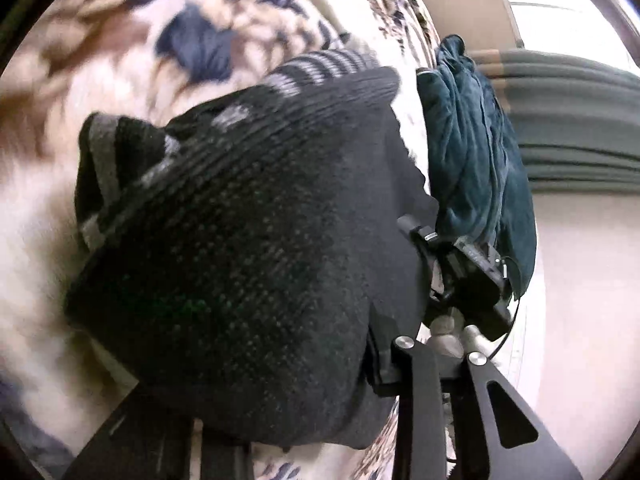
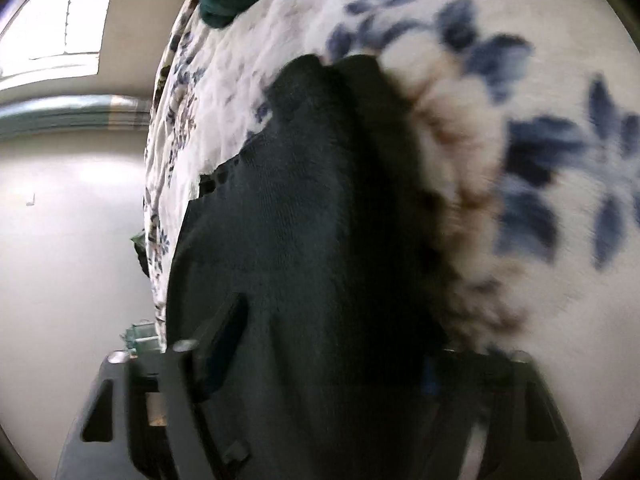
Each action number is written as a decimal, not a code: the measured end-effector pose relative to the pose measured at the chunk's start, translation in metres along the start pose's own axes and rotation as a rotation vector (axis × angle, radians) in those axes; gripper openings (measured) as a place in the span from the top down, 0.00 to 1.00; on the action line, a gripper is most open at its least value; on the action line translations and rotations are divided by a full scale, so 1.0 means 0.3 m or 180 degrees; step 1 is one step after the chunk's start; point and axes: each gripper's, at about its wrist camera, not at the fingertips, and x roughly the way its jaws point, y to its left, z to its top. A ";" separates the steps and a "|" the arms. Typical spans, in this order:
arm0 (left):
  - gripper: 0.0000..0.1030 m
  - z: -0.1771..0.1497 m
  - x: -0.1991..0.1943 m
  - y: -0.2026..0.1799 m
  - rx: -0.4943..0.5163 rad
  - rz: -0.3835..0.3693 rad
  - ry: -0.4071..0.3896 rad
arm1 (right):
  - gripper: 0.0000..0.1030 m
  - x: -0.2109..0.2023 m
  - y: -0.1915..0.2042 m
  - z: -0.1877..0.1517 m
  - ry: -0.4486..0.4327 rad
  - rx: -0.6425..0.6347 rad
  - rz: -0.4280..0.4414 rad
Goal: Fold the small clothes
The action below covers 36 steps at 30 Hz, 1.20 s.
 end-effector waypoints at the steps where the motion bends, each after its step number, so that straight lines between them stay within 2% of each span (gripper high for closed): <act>1: 0.73 0.014 -0.011 -0.007 0.0040 0.0020 0.0017 | 0.72 -0.010 -0.007 -0.022 -0.0061 0.0049 0.0073; 2: 0.73 0.030 -0.028 -0.011 0.0089 0.0033 0.0039 | 0.77 -0.021 -0.013 -0.044 -0.0114 0.0124 0.0151; 5: 0.73 0.073 -0.097 -0.006 0.0216 0.0089 0.0083 | 0.80 -0.069 -0.025 -0.144 -0.0269 0.0287 0.0240; 8: 0.73 0.162 -0.162 0.018 0.0333 0.0159 0.0197 | 0.81 -0.114 -0.013 -0.318 -0.0426 0.0491 0.0310; 10: 0.73 0.228 -0.196 0.024 0.0476 0.0208 0.0318 | 0.81 -0.129 0.017 -0.484 -0.0516 0.0581 0.0274; 14: 0.73 0.377 -0.197 0.017 0.0913 0.0418 0.0679 | 0.81 -0.064 0.090 -0.804 -0.0507 0.1022 0.0320; 16: 0.66 0.423 -0.170 0.011 0.1166 0.0491 0.0860 | 0.81 -0.006 0.128 -0.903 -0.0452 0.1113 0.0317; 17: 0.63 0.438 -0.155 0.020 0.1226 0.0559 0.0977 | 0.77 0.030 0.150 -0.935 -0.0386 0.1112 0.0212; 18: 0.57 0.440 -0.147 0.025 0.1244 0.0620 0.1072 | 0.71 0.044 0.159 -0.946 -0.0340 0.1115 0.0072; 19: 0.54 0.431 -0.156 0.032 0.1252 0.0616 0.1100 | 0.70 0.042 0.162 -0.949 -0.0302 0.1121 -0.0033; 21: 0.52 0.394 -0.195 0.033 0.1256 0.0594 0.1059 | 0.67 0.003 0.173 -0.934 -0.0199 0.1085 -0.0198; 23: 0.43 0.340 -0.245 0.045 0.1181 0.0573 0.0946 | 0.67 -0.070 0.176 -0.931 -0.0196 0.1051 -0.0286; 24: 0.38 0.318 -0.262 0.052 0.1129 0.0577 0.0882 | 0.63 -0.120 0.178 -0.931 -0.0243 0.1028 -0.0317; 25: 0.38 0.291 -0.276 0.067 0.1061 0.0567 0.0842 | 0.58 -0.170 0.182 -0.926 -0.0314 0.0981 -0.0376; 26: 0.39 0.264 -0.281 0.083 0.0990 0.0587 0.0786 | 0.47 -0.213 0.183 -0.923 -0.0383 0.0935 -0.0443; 27: 0.39 0.242 -0.290 0.091 0.0979 0.0614 0.0672 | 0.42 -0.256 0.182 -0.912 -0.0447 0.0895 -0.0542; 28: 0.44 0.238 -0.297 0.088 0.0994 0.0625 0.0563 | 0.42 -0.291 0.171 -0.896 -0.0470 0.0856 -0.0598; 29: 0.54 0.234 -0.308 0.086 0.1029 0.0662 0.0433 | 0.42 -0.306 0.170 -0.870 -0.0460 0.0799 -0.0619; 30: 0.71 0.237 -0.309 0.085 0.1047 0.0717 0.0370 | 0.42 -0.320 0.174 -0.826 -0.0461 0.0719 -0.0642; 33: 0.71 0.282 -0.287 0.091 0.0956 0.0761 0.0447 | 0.42 -0.302 0.245 -0.693 -0.0466 0.0354 -0.0758; 35: 0.67 0.299 -0.282 0.052 0.1146 0.0935 0.0589 | 0.42 -0.321 0.267 -0.646 -0.0473 0.0101 -0.0744; 36: 0.63 0.306 -0.288 0.021 0.1332 0.1078 0.0619 | 0.42 -0.288 0.322 -0.587 -0.0487 -0.0097 -0.0807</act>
